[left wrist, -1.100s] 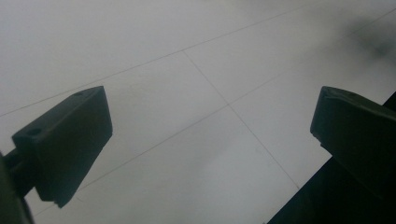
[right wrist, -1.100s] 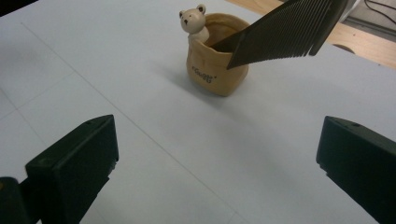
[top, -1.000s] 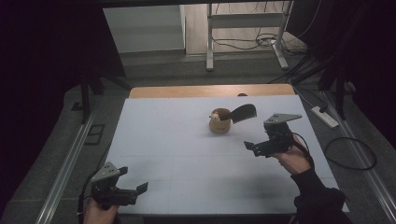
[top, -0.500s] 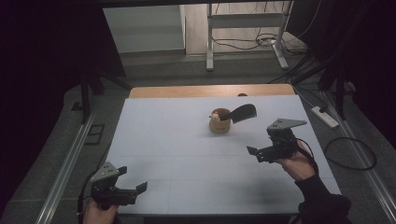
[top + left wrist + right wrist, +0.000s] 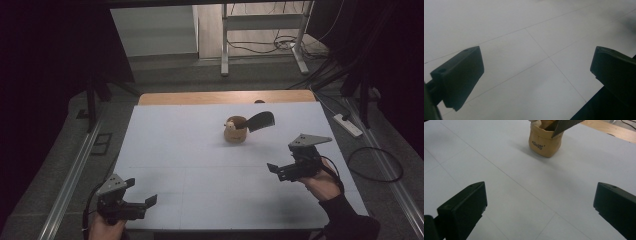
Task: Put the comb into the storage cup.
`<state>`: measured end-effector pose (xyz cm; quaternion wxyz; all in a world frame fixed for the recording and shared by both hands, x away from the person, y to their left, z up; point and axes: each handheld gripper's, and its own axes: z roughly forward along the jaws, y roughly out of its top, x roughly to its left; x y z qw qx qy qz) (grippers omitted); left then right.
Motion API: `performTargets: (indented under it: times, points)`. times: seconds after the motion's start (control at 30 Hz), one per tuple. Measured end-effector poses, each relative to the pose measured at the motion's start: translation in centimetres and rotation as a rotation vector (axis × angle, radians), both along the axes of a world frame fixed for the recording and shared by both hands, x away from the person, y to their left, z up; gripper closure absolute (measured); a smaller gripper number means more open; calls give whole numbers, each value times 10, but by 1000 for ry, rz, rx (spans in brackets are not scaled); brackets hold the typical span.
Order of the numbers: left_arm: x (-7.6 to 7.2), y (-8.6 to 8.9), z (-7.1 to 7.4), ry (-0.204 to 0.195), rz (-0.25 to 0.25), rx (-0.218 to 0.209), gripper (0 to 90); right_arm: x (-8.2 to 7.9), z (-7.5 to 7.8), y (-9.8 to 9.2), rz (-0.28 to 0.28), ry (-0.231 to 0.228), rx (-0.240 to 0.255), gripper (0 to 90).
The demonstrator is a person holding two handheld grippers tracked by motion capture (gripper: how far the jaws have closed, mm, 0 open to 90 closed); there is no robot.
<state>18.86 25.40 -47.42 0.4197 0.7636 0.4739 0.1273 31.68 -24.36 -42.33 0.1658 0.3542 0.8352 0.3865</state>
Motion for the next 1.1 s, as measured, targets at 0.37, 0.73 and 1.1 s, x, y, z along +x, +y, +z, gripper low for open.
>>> performTargets:
  times: [0.37, 0.73, 1.1]
  points:
    - [0, 0, 0, 5, 1, 1, 0, -12, -1, -12, -18, 4, 19, 0]
    - [0, 0, 0, 8, 3, 1, 0, -22, -4, -25, -44, 3, 26, 0]
    - [0, 0, 0, 8, 3, 3, 0, -32, -6, -39, -62, 3, 30, 0]
